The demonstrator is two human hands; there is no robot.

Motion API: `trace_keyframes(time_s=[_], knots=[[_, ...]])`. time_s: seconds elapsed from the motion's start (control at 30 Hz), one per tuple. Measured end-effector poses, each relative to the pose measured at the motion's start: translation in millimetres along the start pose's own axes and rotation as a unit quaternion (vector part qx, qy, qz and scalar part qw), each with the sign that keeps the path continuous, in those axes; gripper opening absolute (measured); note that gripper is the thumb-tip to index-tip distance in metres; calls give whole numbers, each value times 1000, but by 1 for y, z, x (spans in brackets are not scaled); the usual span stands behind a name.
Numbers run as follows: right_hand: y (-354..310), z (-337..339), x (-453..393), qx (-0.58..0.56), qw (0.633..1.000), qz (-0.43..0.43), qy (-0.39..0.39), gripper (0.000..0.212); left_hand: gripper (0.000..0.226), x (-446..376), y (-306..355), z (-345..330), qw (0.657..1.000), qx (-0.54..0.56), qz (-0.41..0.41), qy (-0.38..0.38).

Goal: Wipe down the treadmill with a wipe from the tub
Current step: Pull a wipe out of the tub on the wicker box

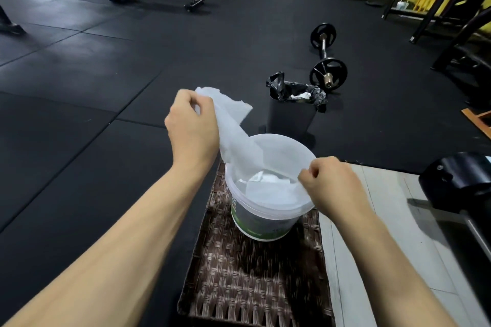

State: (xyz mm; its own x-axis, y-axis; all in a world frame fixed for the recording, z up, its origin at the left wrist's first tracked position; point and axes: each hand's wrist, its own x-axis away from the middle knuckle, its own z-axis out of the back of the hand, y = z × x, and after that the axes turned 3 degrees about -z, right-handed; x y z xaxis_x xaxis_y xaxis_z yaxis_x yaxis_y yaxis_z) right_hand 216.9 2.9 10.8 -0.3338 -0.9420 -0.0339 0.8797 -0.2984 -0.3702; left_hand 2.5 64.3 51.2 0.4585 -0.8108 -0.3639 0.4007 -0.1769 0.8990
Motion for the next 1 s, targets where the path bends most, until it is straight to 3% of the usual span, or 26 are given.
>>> trace_keyframes(time_s=[0.1, 0.2, 0.27, 0.33, 0.4, 0.47, 0.57, 0.7, 0.8, 0.9, 1.0], knots=[[-2, -8, 3, 28, 999, 42, 11, 26, 22, -3, 7, 2, 998, 5, -19, -68], [-9, -3, 6, -163, 977, 96, 101, 20, 21, 8, 9, -1, 983, 11, -36, -178], [-18, 6, 6, -314, 940, 110, 78, 12, 21, 11, 8, -4, 970, 32, -45, -235], [-29, 12, 6, -391, 911, 131, 7, 15, 20, 12, 10, -6, 960, 59, -58, -266], [-36, 16, 7, -426, 892, 140, -57, 19, 19, 14, 14, -7, 954, 90, -62, -279], [-36, 19, 8, -434, 888, 135, -71, 16, 18, 17, 16, -7, 947, 115, -59, -294], [-28, 24, 10, -427, 893, 141, -5, 6, 17, 19, 14, -8, 938, 143, -43, -312], [-19, 32, 12, -466, 873, 129, 66, 5, 9, 21, 15, -9, 930, 180, -9, -319], [-8, 41, 6, -462, 873, 133, 83, 10, 34, 19, 6, -9, 933, 131, -38, -332], [0, 49, 1, -443, 888, 121, 24, 7, 47, 21, 2, -11, 934, 91, -29, -344], [-3, 58, 4, -499, 858, 100, -72, 9, 37, 25, 6, -12, 937, 111, 27, -330]])
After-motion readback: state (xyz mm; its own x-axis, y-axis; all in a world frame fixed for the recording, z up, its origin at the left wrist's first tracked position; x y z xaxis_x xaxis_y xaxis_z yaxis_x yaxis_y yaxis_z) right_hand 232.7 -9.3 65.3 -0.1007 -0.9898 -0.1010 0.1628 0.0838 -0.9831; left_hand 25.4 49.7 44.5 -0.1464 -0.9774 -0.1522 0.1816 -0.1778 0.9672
